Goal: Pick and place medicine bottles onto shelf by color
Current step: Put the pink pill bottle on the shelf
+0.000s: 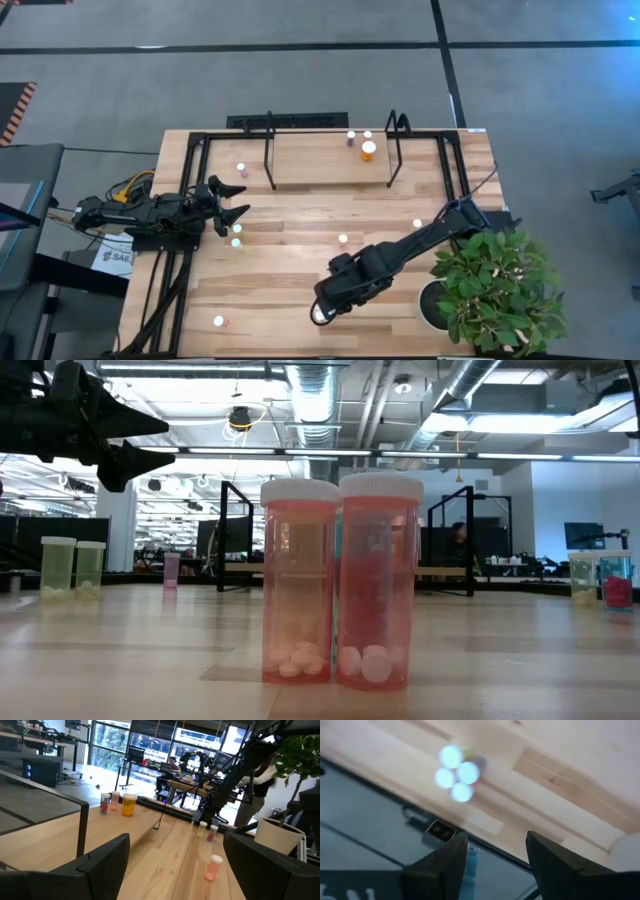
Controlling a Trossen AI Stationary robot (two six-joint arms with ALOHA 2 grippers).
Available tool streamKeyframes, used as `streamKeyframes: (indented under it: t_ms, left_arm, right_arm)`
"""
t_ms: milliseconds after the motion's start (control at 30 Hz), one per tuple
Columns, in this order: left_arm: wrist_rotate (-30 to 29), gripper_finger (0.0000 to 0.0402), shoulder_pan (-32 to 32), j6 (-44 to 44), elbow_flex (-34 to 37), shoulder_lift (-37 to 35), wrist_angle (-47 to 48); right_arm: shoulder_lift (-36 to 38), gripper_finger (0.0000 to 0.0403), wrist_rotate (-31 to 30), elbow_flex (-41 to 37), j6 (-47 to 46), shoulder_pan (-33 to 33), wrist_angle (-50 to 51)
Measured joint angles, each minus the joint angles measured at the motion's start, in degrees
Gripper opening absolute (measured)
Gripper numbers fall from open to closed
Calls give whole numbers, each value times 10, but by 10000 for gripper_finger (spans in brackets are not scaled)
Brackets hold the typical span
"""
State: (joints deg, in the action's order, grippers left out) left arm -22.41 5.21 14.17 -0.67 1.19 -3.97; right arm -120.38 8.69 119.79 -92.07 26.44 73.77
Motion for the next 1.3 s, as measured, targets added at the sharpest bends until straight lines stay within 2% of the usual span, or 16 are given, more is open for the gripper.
streamKeyframes:
  t_ms: [367, 633, 1000, 1300]
  left_arm:
    - [0, 311, 0, 0, 0, 0, 0]
    - [0, 311, 0, 0, 0, 0, 0]
    - [1, 311, 0, 0, 0, 7, -3]
    - [0, 311, 0, 0, 0, 10, 0]
  right_arm:
    - [-1, 195, 18, -79, -26, 3, -129]
    - [-37, 187, 29, -82, 34, 1, -168]
    - [-66, 187, 46, -81, 37, 22, -228]
    - [-65, 187, 12, -81, 41, 27, -223]
